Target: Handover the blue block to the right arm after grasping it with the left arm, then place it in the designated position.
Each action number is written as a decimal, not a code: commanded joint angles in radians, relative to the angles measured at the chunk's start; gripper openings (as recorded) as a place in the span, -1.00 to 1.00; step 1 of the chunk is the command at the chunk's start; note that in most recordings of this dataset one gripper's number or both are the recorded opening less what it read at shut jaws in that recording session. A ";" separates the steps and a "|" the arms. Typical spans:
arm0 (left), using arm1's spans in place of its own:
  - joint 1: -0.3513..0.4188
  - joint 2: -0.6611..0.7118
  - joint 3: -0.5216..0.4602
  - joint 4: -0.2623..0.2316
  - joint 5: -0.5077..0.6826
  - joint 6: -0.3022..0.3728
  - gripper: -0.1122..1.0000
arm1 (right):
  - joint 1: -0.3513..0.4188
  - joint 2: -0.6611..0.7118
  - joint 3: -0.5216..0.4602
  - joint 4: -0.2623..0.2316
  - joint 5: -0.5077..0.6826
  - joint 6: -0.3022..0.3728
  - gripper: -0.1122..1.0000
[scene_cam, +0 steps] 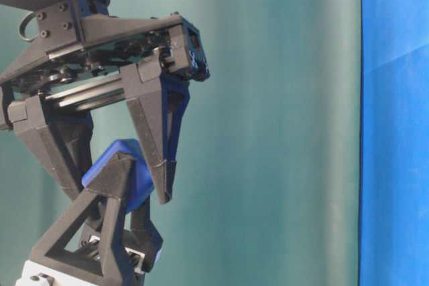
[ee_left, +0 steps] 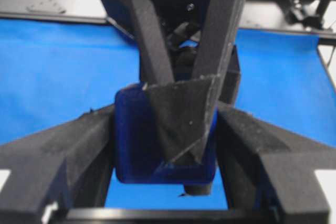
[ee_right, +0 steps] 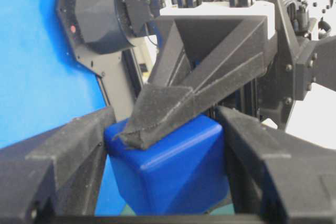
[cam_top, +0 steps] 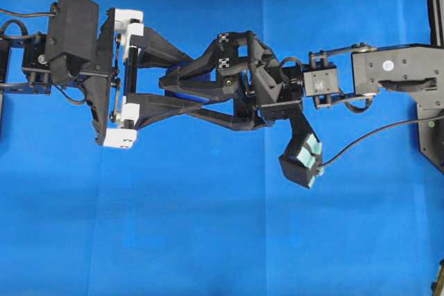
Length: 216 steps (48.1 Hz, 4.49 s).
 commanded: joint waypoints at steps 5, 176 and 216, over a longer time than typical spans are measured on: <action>-0.017 -0.017 -0.012 0.005 -0.008 0.009 0.07 | -0.002 -0.014 -0.026 0.012 0.002 0.008 0.04; -0.077 -0.089 0.055 0.005 -0.006 0.003 0.88 | 0.087 -0.463 0.272 0.304 0.235 0.788 0.04; -0.077 -0.084 0.051 0.003 -0.006 0.003 0.88 | 0.086 -0.463 0.272 0.304 0.239 0.788 0.04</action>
